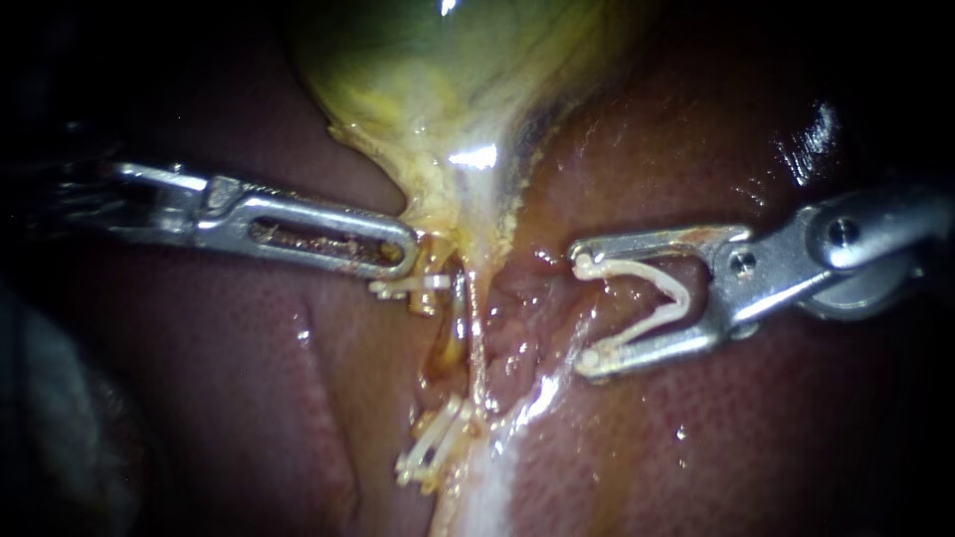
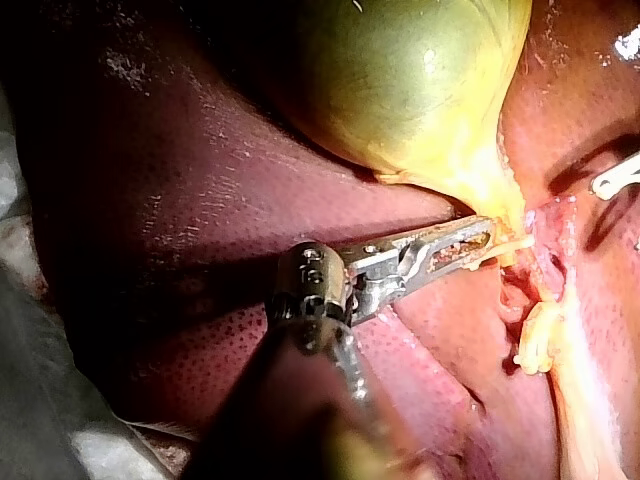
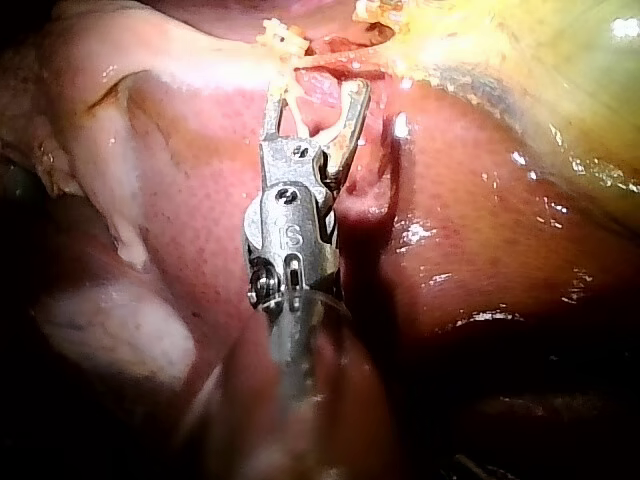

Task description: Clipping first clip right tube

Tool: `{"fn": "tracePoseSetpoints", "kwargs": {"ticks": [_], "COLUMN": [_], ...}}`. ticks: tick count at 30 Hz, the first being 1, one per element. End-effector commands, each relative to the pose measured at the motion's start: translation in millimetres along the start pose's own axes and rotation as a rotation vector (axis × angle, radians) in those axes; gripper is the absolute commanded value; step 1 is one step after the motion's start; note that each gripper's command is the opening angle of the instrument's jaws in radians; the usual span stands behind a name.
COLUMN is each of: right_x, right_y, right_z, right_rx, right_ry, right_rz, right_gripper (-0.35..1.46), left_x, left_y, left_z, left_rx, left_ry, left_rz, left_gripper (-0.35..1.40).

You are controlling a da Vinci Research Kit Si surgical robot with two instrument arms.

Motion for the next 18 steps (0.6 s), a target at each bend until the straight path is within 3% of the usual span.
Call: {"fn": "tracePoseSetpoints", "kwargs": {"ticks": [1, 7, 13, 18], "right_x": [0.0, 0.0, 0.0, 0.1], "right_y": [0.0, 0.0, -0.1, -0.2], "right_z": [0.0, 0.0, 0.0, 0.0], "right_rx": [0.0, 0.0, 0.0, 0.001], "right_ry": [0.0, 0.0, 0.0, 0.0], "right_rz": [0.0, 0.0, 0.0, -0.001], "right_gripper": [0.5, 0.5, 0.5, 0.5], "left_x": [0.1, 1.6, 4.6, 5.7], "left_y": [0.1, 1.9, 4.3, 5.4], "left_z": [-0.2, -2.9, -7.3, -9.2], "left_rx": [-0.002, -0.011, -0.01, -0.012], "left_ry": [-0.001, -0.007, 0.033, 0.049], "left_rz": [-0.001, -0.019, -0.003, 0.002], "left_gripper": [-0.35, -0.35, -0.35, -0.35]}}
